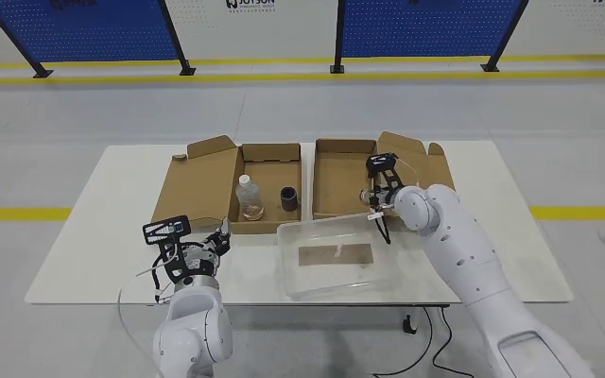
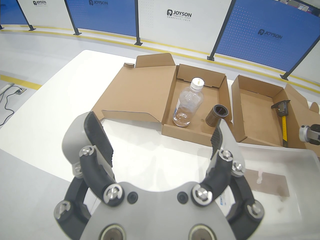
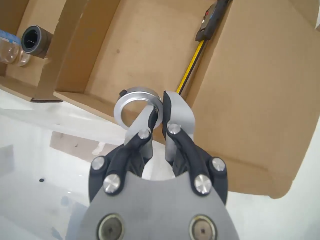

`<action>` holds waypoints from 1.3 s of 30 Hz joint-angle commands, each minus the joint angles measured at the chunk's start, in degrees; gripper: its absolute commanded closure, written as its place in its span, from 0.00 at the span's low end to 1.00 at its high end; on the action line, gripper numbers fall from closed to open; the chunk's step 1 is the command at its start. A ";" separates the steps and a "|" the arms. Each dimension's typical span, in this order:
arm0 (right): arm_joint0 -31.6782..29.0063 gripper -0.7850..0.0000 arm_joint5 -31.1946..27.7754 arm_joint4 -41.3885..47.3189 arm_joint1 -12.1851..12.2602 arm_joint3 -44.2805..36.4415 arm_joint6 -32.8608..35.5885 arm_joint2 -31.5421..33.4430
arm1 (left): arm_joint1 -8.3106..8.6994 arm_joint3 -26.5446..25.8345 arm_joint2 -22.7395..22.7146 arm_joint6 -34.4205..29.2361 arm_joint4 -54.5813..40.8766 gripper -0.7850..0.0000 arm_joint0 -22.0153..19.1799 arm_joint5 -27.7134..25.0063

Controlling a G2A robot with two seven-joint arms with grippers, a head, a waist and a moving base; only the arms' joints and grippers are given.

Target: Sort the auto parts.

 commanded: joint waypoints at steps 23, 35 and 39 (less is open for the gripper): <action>1.41 0.73 -2.66 2.66 -1.53 4.07 -1.12 -1.43 | 0.00 0.00 0.00 0.00 0.00 0.00 0.00 0.00; -6.78 0.00 -8.21 5.72 0.75 -7.67 -10.31 6.79 | 0.00 0.00 0.00 0.00 0.00 0.00 0.00 0.00; -11.61 0.00 -11.76 6.60 2.00 -14.88 -12.96 11.12 | 0.00 0.00 0.00 0.00 0.00 0.00 0.00 0.00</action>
